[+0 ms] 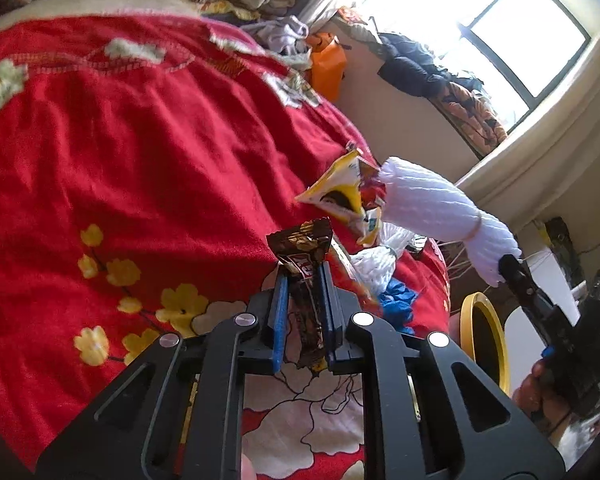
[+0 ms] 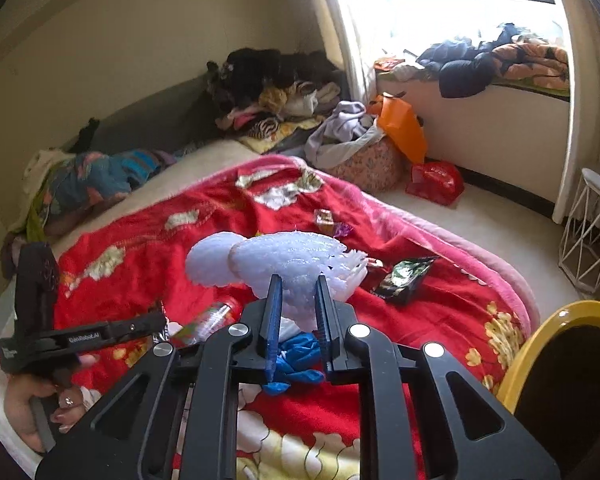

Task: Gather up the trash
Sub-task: 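Grasp the brown snack wrapper with the left tool while the right tool grasps the white foam piece, then carry the wrapper and foam piece over the yellow bin with both tools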

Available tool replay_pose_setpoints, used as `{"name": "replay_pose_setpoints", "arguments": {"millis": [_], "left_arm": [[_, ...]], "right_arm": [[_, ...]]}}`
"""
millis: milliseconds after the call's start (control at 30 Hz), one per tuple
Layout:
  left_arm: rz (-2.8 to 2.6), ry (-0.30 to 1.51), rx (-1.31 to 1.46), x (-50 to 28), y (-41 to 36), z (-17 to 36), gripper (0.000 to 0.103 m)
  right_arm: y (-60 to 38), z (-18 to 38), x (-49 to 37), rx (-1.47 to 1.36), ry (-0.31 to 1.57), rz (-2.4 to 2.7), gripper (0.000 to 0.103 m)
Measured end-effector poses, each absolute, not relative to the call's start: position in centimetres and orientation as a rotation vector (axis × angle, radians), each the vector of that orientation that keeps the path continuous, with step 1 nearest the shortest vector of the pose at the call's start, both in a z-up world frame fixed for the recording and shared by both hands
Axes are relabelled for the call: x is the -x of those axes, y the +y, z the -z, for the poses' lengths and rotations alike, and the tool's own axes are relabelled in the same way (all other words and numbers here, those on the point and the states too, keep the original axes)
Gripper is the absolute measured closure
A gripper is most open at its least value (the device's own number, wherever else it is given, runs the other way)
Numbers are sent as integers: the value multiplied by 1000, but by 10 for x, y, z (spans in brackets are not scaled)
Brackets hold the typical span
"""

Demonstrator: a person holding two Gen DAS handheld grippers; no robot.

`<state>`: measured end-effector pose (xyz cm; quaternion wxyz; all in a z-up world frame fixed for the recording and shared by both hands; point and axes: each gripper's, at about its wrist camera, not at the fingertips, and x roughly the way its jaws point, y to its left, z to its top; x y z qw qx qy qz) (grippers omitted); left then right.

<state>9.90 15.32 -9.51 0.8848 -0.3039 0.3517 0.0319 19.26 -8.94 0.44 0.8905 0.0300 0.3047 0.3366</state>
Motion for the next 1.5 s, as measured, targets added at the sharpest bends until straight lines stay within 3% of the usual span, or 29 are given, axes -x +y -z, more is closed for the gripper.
{"name": "replay_pose_setpoints", "arguments": {"millis": [867,1500], "left_arm": [[-5,512,469,-71,125,13,94],[101,509,386,-84,73,-7,94]], "right_arm": [[-148,-41,-142,-81,559,-569,87],[-214,-49,-130,-135,528,-422,87]]}}
